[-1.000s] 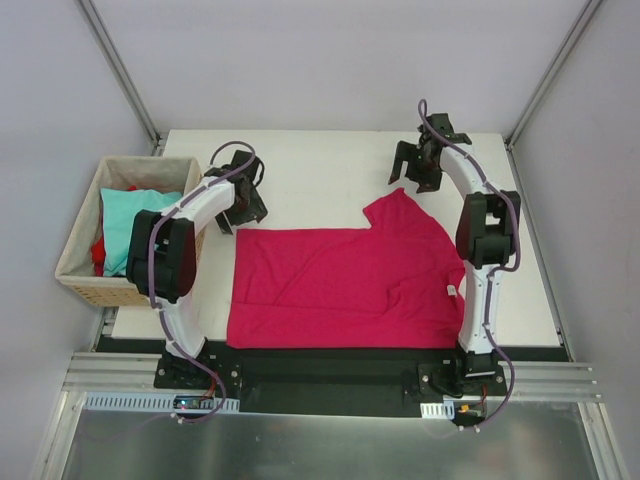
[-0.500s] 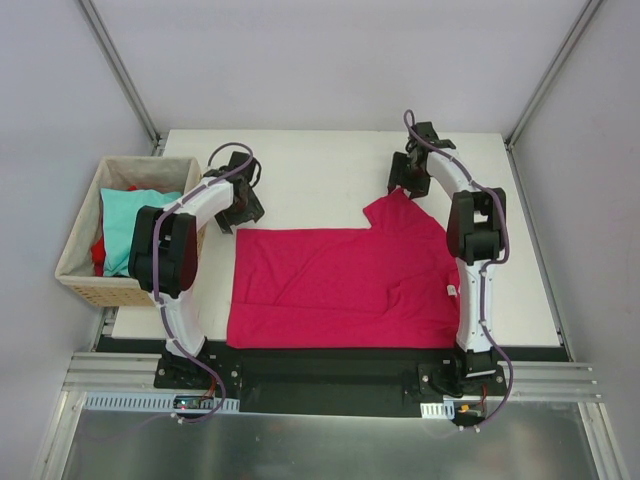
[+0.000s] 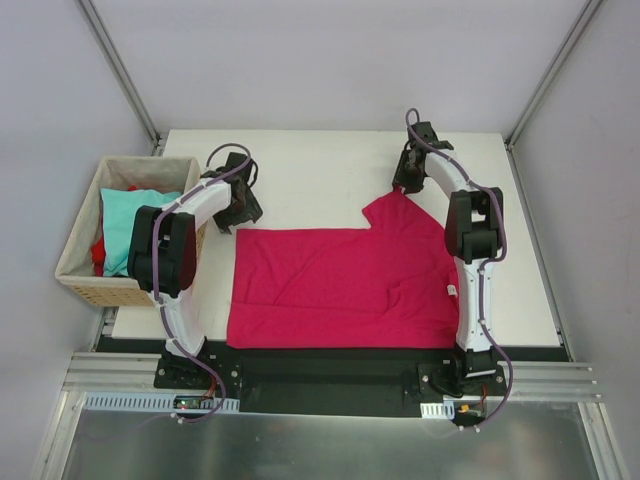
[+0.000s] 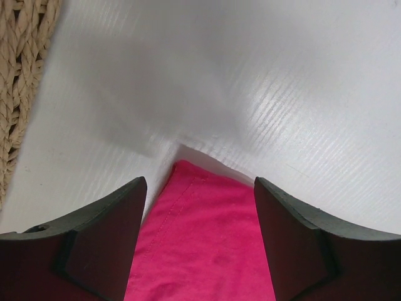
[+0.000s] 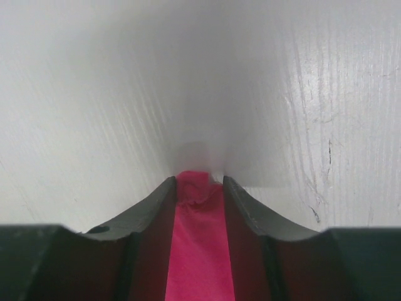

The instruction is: Fold and stack the t-shirts

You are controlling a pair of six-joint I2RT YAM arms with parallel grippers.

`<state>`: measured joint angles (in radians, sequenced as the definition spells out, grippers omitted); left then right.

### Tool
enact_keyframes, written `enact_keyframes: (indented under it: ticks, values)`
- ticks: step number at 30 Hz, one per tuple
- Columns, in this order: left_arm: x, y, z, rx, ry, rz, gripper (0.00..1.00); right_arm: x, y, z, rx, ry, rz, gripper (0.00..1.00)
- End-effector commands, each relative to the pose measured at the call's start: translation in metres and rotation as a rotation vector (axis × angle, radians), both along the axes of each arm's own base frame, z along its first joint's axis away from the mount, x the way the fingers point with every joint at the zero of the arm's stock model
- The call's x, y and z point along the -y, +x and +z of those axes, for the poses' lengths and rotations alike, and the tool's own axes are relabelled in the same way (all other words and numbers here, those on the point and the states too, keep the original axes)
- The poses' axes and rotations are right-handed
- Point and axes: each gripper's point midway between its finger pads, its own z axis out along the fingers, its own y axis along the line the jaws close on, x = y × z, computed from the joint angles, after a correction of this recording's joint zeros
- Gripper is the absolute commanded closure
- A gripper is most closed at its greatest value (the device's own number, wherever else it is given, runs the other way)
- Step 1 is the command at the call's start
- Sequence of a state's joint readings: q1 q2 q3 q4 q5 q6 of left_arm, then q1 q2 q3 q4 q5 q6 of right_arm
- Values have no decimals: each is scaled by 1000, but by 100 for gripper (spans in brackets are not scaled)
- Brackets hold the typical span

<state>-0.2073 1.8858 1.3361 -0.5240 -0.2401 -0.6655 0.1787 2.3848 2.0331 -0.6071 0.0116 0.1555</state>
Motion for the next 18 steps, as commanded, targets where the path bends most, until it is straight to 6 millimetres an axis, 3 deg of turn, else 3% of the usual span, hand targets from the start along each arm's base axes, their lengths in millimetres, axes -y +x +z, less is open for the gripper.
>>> enact_keyframes:
  ticks: [1,7,14,18]
  values:
    - [-6,-6,-5,-19,-2,-7,30,-4,13,4,46,-22,-39,63]
    - [-6,-5,-6,-19,-10,-10,30,-4,14,2,44,-19,-45,65]
    - [-8,-2,-7,-19,-11,-11,30,-5,14,-1,47,-48,-41,99]
    - [-10,-1,-8,-19,-11,-4,30,-3,16,6,63,-60,-38,99]
